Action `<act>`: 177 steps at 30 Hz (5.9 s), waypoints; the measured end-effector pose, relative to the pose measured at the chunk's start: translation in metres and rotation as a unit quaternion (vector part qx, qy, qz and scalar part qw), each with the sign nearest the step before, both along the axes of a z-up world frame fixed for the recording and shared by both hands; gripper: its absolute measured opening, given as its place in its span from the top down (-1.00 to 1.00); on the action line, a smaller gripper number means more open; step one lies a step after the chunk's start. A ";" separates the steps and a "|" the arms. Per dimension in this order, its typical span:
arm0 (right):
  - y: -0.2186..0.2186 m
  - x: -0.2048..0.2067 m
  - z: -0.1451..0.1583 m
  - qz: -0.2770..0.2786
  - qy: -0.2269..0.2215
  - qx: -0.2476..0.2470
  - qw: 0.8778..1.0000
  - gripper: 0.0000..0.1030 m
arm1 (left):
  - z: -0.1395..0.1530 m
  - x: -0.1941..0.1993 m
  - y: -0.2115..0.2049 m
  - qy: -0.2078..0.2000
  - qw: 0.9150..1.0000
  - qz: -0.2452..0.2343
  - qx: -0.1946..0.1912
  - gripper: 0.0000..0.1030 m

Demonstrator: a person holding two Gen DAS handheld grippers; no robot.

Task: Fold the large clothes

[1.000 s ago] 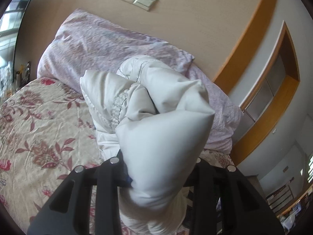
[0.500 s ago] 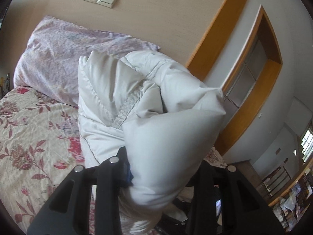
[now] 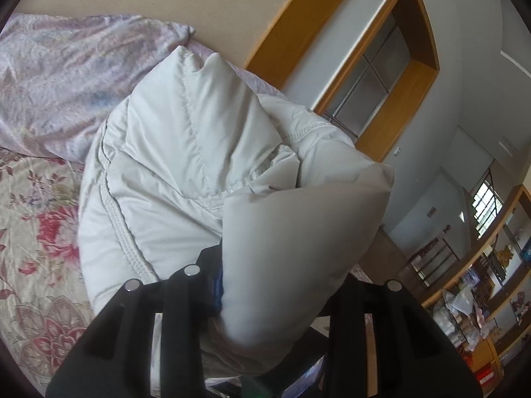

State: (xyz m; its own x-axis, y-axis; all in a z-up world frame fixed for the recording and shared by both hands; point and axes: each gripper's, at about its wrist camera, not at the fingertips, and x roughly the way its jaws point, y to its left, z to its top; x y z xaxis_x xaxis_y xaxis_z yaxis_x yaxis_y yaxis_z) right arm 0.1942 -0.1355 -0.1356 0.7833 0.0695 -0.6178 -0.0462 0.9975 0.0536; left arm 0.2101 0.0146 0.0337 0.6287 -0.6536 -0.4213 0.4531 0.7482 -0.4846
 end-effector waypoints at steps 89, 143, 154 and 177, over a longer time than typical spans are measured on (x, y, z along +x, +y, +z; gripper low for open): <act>-0.037 -0.101 0.015 -0.030 -0.086 0.013 0.996 -0.10 | -0.075 0.077 -0.034 0.049 0.975 -0.006 0.215 -0.53; -0.125 0.075 0.026 -0.083 0.005 0.010 0.997 0.67 | -0.075 0.097 -0.014 0.036 0.987 0.038 0.151 -0.62; -0.125 0.090 0.010 -0.084 0.015 -0.003 0.996 0.67 | -0.101 0.125 -0.016 0.038 0.977 0.075 0.198 -0.67; -0.129 0.103 0.000 -0.087 0.013 -0.005 0.996 0.67 | -0.135 0.150 -0.029 0.058 0.975 0.059 0.206 -0.86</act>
